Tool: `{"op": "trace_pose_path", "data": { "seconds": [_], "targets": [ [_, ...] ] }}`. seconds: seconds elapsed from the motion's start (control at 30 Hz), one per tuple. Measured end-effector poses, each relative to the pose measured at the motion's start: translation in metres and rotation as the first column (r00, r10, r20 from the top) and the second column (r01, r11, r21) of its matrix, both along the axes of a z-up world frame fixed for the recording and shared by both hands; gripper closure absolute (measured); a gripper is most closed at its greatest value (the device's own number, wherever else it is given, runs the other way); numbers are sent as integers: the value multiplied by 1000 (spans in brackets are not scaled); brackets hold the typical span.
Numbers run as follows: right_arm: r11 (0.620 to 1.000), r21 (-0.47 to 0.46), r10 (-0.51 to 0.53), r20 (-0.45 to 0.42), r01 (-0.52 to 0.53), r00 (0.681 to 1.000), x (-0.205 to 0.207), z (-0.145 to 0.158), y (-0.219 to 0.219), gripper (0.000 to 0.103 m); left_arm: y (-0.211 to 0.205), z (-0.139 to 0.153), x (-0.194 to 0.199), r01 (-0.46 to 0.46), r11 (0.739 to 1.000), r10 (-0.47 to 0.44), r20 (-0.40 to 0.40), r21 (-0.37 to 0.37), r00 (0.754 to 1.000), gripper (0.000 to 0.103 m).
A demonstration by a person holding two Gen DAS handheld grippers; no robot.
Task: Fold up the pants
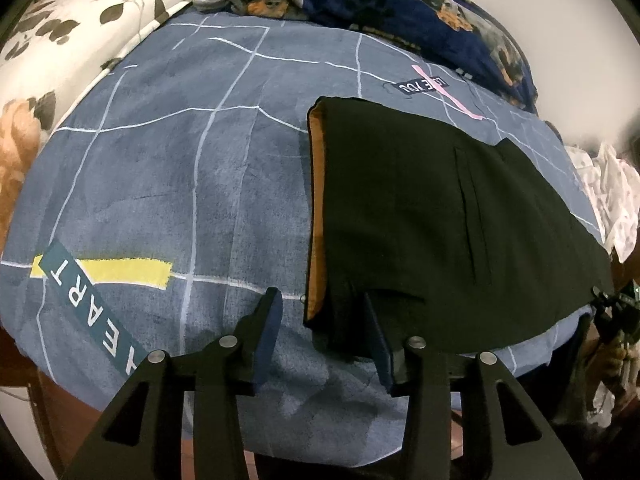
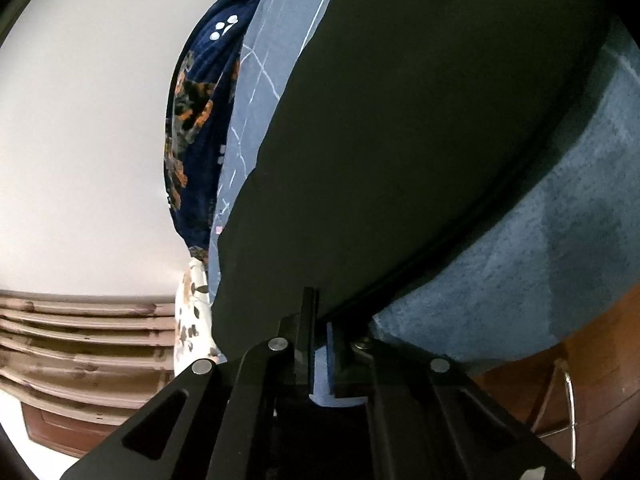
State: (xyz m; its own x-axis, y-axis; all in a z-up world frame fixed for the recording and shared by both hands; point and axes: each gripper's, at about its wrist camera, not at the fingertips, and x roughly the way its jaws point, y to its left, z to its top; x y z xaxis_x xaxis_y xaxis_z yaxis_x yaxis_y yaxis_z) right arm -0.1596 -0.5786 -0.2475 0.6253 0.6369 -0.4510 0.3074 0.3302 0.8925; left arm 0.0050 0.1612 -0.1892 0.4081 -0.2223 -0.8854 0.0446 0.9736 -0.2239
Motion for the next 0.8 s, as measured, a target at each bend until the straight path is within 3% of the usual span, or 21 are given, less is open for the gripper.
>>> {"op": "trace_pose_path", "data": {
  "seconds": [0.17,0.3,0.37,0.5,0.63,0.8],
  "targets": [
    [1000,-8,30,17,-30,999,10,6,10,89,2,0,2,3,1000,-3,-5,-17,1000,60],
    [999,-23,36,8,-36,999,14,1,15,99,6,0,1,15,999,-15,-3,-41,1000,60],
    [999,-21,38,13,-38,999,13,1,14,99,6,0,2,25,999,-25,-6,-44,1000,60],
    [999,-28,43,17,-42,999,13,-1,13,99,2,2,4,57,996,-57,-7,-67,998,78],
    [999,-14,39,18,-39,999,14,-3,12,100,-9,7,4,83,997,-83,15,-3,996,85],
    [999,3,37,20,-37,999,13,-5,11,99,-4,19,10,42,998,-40,40,-44,998,88]
  ]
}}
